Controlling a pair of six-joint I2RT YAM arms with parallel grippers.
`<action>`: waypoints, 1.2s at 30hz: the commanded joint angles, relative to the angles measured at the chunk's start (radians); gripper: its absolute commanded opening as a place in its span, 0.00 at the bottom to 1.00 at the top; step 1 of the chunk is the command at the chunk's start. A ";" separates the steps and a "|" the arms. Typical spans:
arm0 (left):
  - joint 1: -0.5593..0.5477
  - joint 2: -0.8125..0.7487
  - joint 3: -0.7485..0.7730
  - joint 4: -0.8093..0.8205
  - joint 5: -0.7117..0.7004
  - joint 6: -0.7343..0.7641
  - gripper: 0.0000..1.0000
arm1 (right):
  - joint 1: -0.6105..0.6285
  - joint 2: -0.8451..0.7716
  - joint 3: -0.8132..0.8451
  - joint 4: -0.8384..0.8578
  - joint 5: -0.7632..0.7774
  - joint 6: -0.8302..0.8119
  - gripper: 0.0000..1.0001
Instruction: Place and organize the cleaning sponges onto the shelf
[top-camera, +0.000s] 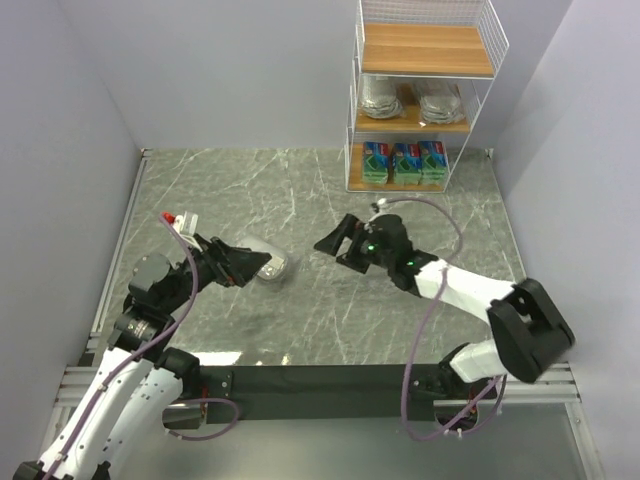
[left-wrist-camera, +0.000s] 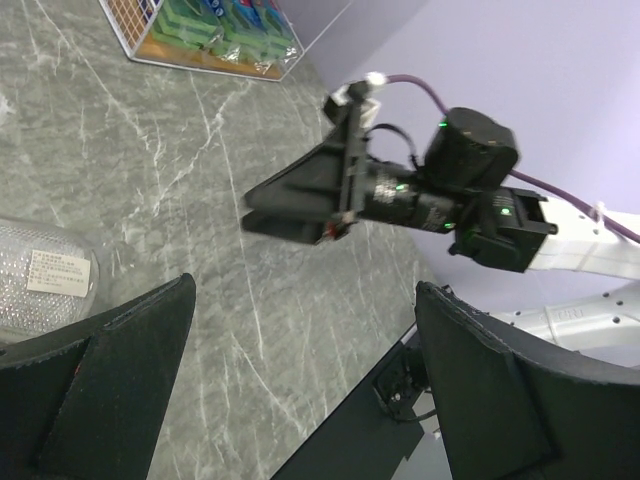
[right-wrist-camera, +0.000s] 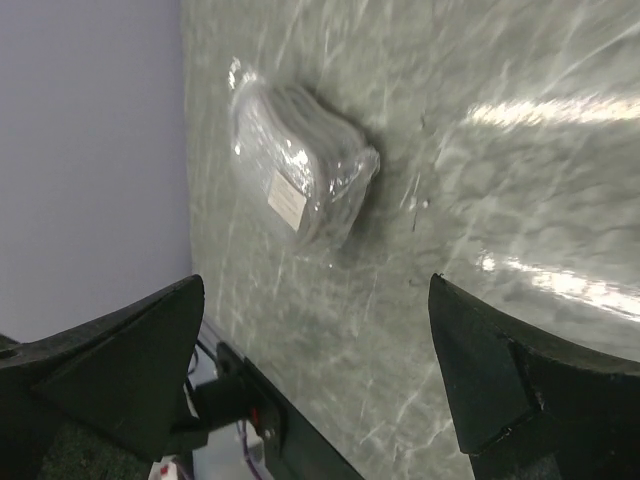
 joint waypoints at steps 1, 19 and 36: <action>-0.004 -0.027 0.003 0.020 -0.012 -0.008 0.98 | 0.068 0.086 0.079 0.041 0.002 0.008 1.00; -0.004 -0.052 -0.014 0.001 -0.031 -0.007 0.98 | 0.239 0.453 0.277 0.037 0.140 0.269 1.00; -0.004 -0.077 -0.014 -0.025 -0.040 -0.002 0.98 | 0.226 0.629 0.180 0.405 0.079 0.421 0.21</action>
